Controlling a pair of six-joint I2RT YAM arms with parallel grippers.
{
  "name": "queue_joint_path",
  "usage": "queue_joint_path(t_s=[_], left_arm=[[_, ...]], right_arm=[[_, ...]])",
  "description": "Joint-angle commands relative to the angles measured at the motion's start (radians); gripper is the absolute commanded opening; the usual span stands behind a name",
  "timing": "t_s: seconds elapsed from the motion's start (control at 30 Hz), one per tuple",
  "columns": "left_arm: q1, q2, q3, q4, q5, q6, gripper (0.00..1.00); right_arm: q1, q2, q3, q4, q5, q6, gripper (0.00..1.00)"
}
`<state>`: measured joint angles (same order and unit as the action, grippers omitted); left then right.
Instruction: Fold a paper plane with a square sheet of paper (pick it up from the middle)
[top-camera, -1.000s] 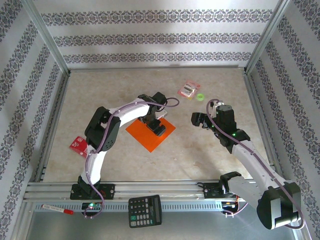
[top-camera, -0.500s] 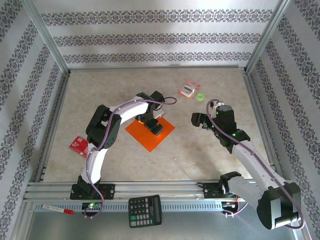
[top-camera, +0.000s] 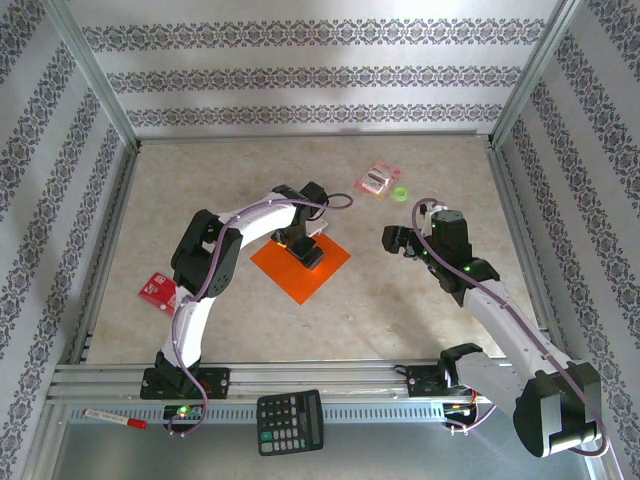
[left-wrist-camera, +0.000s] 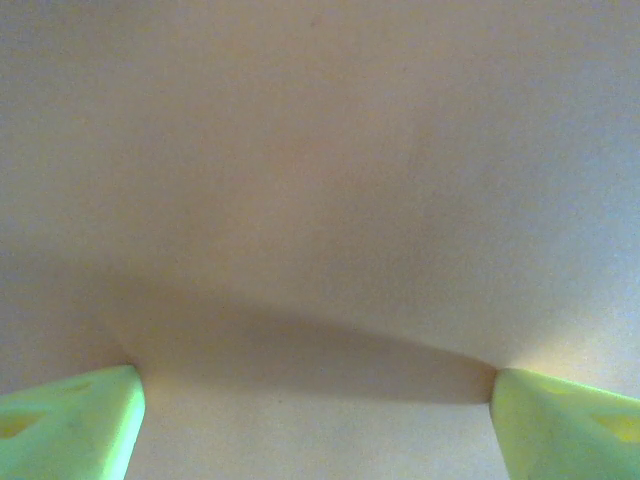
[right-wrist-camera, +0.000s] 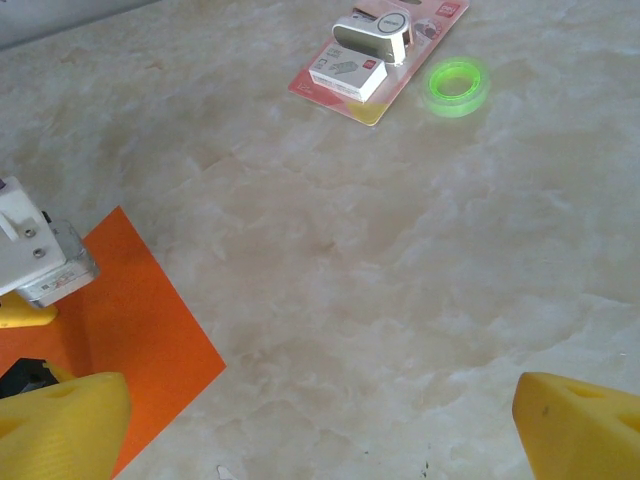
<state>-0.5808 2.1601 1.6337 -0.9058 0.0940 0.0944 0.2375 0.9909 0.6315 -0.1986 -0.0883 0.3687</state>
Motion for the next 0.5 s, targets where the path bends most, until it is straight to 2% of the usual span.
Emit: queue_joint_path(t_s=[0.0,0.27,0.47], left_arm=[[0.002,0.037,-0.059,-0.017,0.035,-0.024,0.88],[0.002,0.031,-0.072,-0.011,0.028,-0.037,0.85],[0.002,-0.015,-0.091,0.031,0.070,-0.086,0.68]], right_arm=[[-0.008,0.007,-0.002,0.004,-0.013,0.012,0.98],[-0.008,0.009,-0.003,0.006,-0.014,0.015,0.98],[-0.008,0.016,-0.001,0.004,-0.020,0.018,0.98]])
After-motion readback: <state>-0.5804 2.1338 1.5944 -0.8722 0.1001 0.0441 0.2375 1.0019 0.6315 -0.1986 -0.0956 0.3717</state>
